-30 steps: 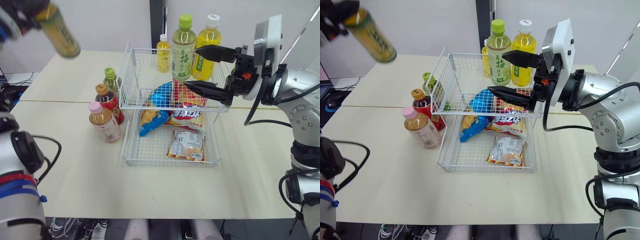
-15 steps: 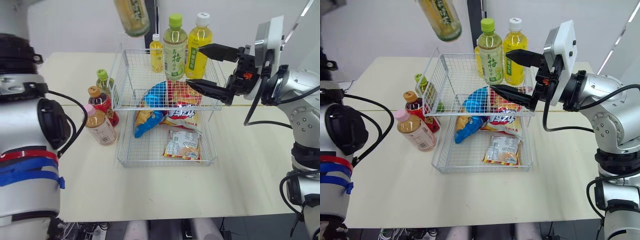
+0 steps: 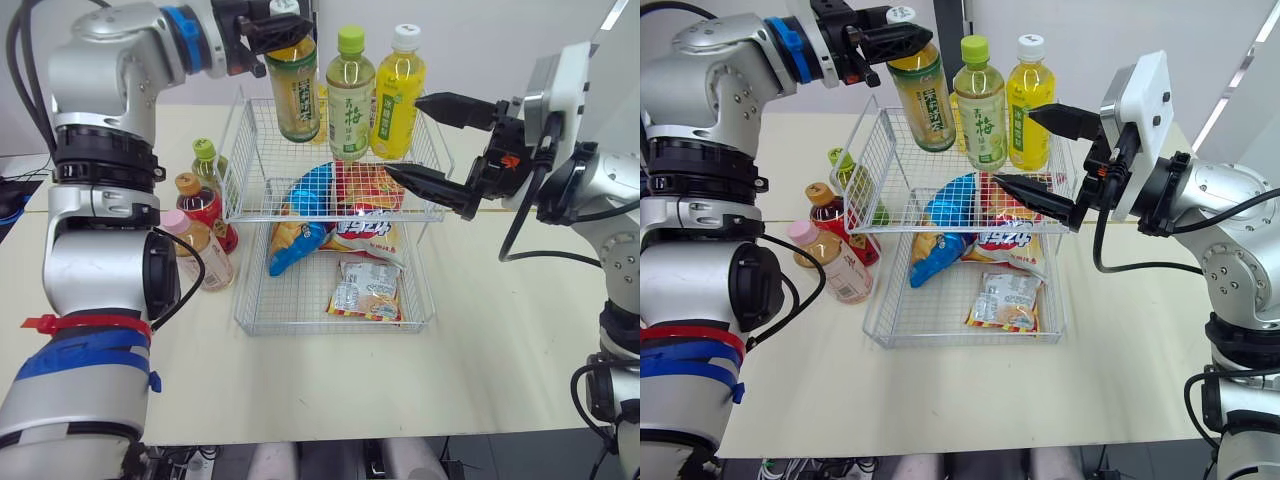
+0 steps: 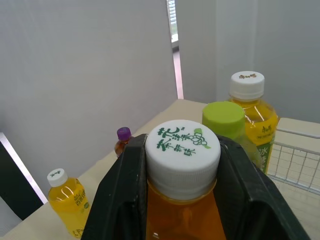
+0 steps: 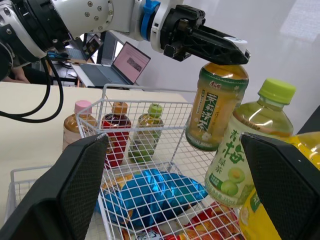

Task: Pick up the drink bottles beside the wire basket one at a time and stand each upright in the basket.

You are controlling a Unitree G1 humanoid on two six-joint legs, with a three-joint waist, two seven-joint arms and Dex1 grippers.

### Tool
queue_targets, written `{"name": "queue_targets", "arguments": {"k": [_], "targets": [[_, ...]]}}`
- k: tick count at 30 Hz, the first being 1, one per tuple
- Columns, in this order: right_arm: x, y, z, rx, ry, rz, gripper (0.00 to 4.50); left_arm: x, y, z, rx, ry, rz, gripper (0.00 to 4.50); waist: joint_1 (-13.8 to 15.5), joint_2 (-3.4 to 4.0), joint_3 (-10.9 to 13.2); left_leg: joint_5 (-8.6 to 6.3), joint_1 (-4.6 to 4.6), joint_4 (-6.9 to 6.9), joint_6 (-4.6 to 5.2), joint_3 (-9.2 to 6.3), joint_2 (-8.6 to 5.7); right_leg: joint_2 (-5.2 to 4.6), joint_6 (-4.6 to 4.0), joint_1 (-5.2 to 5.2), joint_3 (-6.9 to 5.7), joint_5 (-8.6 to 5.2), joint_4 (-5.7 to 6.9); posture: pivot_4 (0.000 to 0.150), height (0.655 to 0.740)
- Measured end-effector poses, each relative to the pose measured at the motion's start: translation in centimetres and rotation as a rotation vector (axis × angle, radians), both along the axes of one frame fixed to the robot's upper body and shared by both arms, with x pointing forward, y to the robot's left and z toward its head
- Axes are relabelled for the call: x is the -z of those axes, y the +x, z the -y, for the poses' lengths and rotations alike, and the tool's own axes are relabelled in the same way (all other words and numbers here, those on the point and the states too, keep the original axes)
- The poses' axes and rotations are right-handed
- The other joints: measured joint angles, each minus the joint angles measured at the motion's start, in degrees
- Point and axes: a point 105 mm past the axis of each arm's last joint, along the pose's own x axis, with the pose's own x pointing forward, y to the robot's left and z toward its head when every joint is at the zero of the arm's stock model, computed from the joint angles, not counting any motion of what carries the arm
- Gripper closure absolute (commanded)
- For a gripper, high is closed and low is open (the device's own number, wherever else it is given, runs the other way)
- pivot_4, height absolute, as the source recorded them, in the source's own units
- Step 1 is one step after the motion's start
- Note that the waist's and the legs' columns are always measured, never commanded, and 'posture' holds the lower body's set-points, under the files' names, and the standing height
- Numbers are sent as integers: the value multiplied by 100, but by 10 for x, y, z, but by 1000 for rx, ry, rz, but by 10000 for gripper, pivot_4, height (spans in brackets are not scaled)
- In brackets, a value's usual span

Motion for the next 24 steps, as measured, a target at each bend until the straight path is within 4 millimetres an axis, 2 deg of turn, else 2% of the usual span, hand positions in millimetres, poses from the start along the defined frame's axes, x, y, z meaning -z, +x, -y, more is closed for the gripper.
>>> {"name": "queue_targets", "arguments": {"k": [6,8,10,12,18,22,24], "targets": [[-1,-3,-1,3,1,0,0,15,12,2,-1,-15,-38,31414,23,0,0,0,-1,0,0,0,-1,0,0,0,-1,0,-1,1500,7400],[-2,-4,0,5,-2,0,0,14,12,2,2,-18,-33,31414,25,0,0,0,-2,0,0,0,-1,0,0,0,-1,0,-1,1500,7400],[-3,-5,1,7,6,3,0,16,14,2,1,-24,-33,24179,26,0,0,0,-1,1,0,-1,-1,0,0,0,-1,0,0,1500,7400],[-5,-5,1,12,11,9,0,14,15,2,2,-34,-21,18924,24,0,0,0,-1,1,0,-1,-1,0,0,0,-2,0,1,1500,7400],[-5,-5,2,14,12,9,0,-4,9,3,26,-85,24,278,19,0,0,0,1,1,0,0,-1,0,1,1,-1,0,2,1500,7400],[-4,-6,0,-5,4,3,0,-19,0,-13,27,-167,9,278,-19,0,0,0,1,1,0,-2,1,2,1,1,-1,-1,2,1500,7400],[-2,-5,-1,-15,2,-7,0,-32,-12,-24,20,-173,46,278,-42,0,0,0,1,0,0,-2,2,1,1,1,-1,0,1,1500,7400]]}}
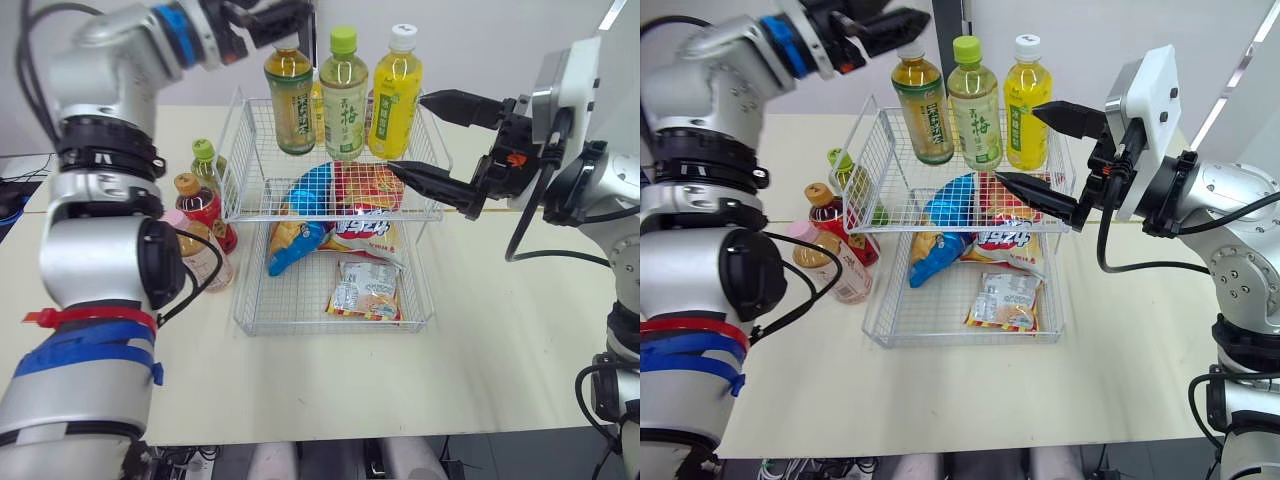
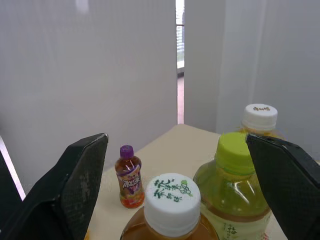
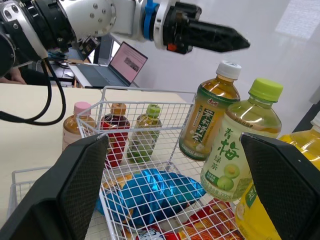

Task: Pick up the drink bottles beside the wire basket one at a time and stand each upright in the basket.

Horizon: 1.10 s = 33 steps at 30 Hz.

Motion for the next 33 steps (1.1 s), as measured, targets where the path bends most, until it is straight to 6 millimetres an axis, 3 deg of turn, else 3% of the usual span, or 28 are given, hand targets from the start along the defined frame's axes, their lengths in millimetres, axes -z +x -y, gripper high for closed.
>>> {"name": "queue_targets", "arguments": {"k": [2,4,9,11,13,16,18,22,25,30,33], "targets": [[2,3,-3,-20,-3,-15,0,-11,-16,-12,-20,13,58,278,-21,2,-1,0,4,-1,0,1,0,-1,0,1,3,0,1,1500,7400],[0,6,-6,-43,0,-14,0,-4,-31,-26,-44,32,86,278,-49,17,-6,1,18,-3,-1,3,1,-3,0,12,7,0,5,1500,7400],[0,10,-15,-122,6,-29,0,38,-53,-77,-204,7,-18,278,-73,17,-6,1,22,1,-1,-4,7,2,-1,13,3,1,11,1500,7400],[1,13,-21,-171,4,-46,0,54,-71,-106,-337,40,-38,278,-87,18,-6,0,23,-2,-1,0,7,1,-1,13,9,1,7,1500,7400],[1,17,-23,-195,7,-52,0,71,-87,-122,-401,43,-69,278,-66,18,-6,0,21,-1,-1,-3,7,-1,-2,14,3,0,5,1500,7400],[2,19,-34,-257,-7,-46,0,104,-117,-143,-483,32,-148,278,-45,17,-7,0,21,2,-1,-1,6,-5,-2,15,3,1,3,1500,7400],[2,19,-42,-306,-17,-44,0,129,-148,-165,-577,5,-202,278,-36,16,-8,-1,26,-1,-1,2,5,-10,-1,21,9,2,-3,1500,7400],[5,22,-45,-354,-18,-57,0,200,-210,-202,-767,-73,-365,278,-31,10,-12,-1,28,-1,-1,2,9,-20,-4,24,4,1,-5,1500,7400],[8,25,-44,-365,-17,-72,0,235,-244,-214,-872,-112,-439,278,63,-12,-25,-1,29,1,-1,-13,11,-20,-20,26,1,-8,-3,1500,7400],[7,22,-49,-403,-32,-62,0,237,-263,-201,-869,-76,-428,278,119,-19,-38,1,35,4,0,-2,16,-20,-32,36,-1,-7,-2,1500,7400],[8,23,-49,-406,-35,-67,0,237,-265,-198,-864,-83,-420,278,106,-22,-42,1,35,4,0,-1,20,-18,-33,33,1,-8,-1,1500,7400]]}}
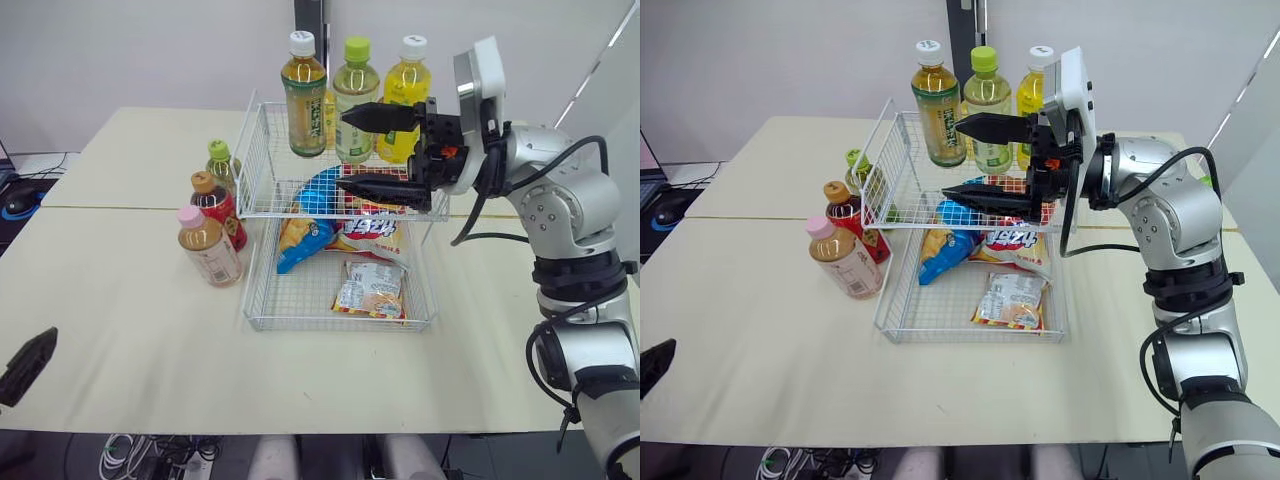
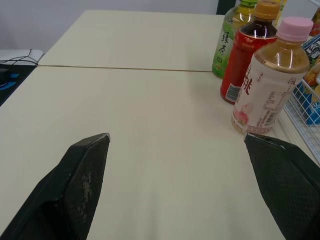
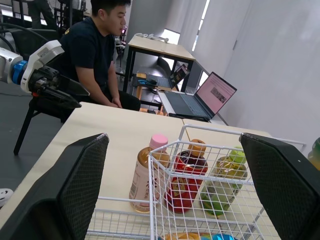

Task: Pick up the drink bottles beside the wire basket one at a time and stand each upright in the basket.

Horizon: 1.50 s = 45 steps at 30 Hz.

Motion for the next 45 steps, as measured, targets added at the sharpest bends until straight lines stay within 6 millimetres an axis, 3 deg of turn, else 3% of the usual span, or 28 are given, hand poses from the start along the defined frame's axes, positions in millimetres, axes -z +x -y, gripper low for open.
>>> {"name": "queue_targets", "arguments": {"k": [10,17,21,34,45], "targets": [[0,-1,1,4,-7,2,0,-14,32,30,131,9,51,278,-22,3,0,0,0,-4,0,3,2,11,-2,-4,1,-1,2,1500,7400],[-4,-4,5,39,-15,23,0,-27,74,60,258,15,115,278,-16,3,0,-1,0,-4,0,6,0,13,-1,-4,1,-1,2,1500,7400],[-3,-6,5,57,-18,26,0,-24,101,78,318,2,124,278,-13,3,0,-1,-1,-5,0,12,-2,15,2,-4,1,1,1,1500,7400],[-4,-9,12,122,-11,20,0,-17,155,88,302,39,174,278,-19,4,1,-1,-4,-8,0,16,-2,17,5,-9,1,2,0,1500,7400],[-4,-13,13,138,-14,20,0,-10,171,95,319,36,186,278,-15,4,1,-1,-5,-8,0,15,-4,16,6,-9,0,2,0,1500,7400]]}}
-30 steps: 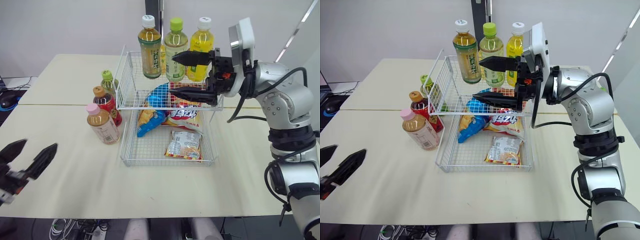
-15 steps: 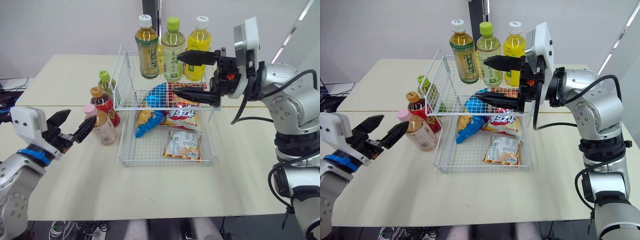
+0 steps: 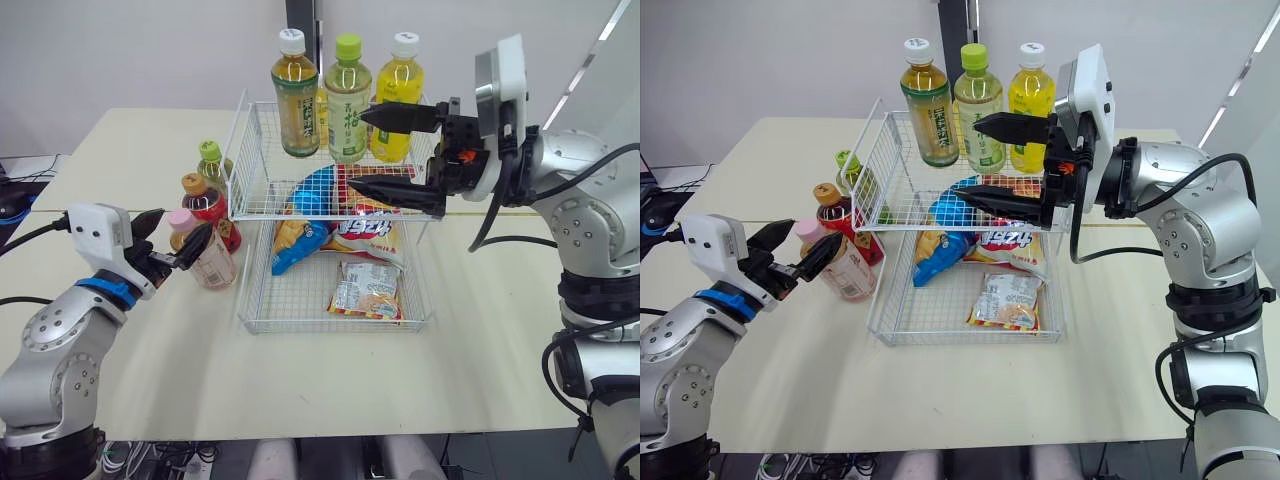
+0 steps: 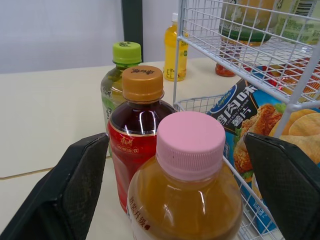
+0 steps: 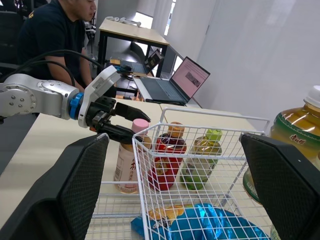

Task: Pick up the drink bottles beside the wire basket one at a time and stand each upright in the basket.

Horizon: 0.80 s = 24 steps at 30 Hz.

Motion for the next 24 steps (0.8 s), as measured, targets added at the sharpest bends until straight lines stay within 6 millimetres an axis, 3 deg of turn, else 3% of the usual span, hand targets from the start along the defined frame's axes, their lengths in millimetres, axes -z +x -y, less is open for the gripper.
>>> {"name": "queue_targets", "arguments": {"k": [8,11,20,24], "targets": [[0,1,2,18,1,3,0,4,10,-4,-22,20,-4,278,-8,0,0,0,0,-1,0,0,0,0,0,0,-1,0,-1,1500,7400],[-1,1,2,20,1,4,0,5,11,-1,-3,25,-8,6126,-6,0,0,0,0,-1,0,0,0,0,0,0,0,0,-1,1500,7400],[-1,1,2,22,0,4,0,-1,10,4,30,29,25,31322,-13,0,0,0,1,-1,0,1,1,0,1,0,0,0,0,1500,7400],[-1,1,2,21,0,4,0,-1,8,3,29,24,25,31334,-16,0,0,0,1,-1,0,1,2,0,1,0,0,0,0,1500,7400]]}}
